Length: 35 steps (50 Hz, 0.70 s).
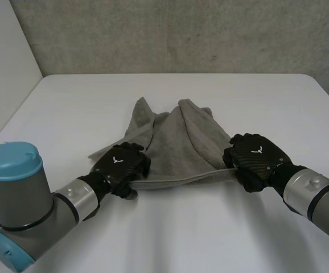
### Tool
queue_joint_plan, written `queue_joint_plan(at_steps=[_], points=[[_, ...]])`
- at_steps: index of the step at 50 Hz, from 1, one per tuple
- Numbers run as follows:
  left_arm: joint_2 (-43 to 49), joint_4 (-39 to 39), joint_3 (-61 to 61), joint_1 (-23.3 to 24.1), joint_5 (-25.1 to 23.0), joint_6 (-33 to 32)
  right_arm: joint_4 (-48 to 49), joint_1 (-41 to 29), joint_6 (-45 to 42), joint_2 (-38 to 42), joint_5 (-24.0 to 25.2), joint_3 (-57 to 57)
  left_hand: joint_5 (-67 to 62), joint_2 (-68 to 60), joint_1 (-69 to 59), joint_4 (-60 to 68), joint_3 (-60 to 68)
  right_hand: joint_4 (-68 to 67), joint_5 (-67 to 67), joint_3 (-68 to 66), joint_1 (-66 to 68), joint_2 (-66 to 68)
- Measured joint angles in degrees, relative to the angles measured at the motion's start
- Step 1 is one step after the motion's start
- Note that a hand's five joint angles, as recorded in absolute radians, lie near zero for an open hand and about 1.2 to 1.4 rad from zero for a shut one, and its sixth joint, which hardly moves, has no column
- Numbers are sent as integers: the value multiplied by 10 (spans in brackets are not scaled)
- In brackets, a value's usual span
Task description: Fold the towel.
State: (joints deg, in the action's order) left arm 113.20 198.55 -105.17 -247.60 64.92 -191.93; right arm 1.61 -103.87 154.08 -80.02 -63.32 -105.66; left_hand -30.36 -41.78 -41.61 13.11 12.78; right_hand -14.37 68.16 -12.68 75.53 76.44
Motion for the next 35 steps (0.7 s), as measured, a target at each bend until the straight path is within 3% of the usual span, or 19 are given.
queue_joint_plan(at_steps=[13, 27, 35], points=[[35, 14, 30, -56, 43, -61, -1, 5, -6, 0, -1, -2, 1, 1, 0, 0, 0, 0, 0, 0, 0, 0], [66, 12, 66, -66, 42, -62, -2, 7, -8, 0, 0, -6, -51, -36, -40, 0, 0, 0, 0, 0, 0, 0], [80, 11, 77, -59, 41, -62, -2, 7, -8, 0, -1, -7, -340, -332, -308, 0, 0, 0, 0, 0, 0, 0]])
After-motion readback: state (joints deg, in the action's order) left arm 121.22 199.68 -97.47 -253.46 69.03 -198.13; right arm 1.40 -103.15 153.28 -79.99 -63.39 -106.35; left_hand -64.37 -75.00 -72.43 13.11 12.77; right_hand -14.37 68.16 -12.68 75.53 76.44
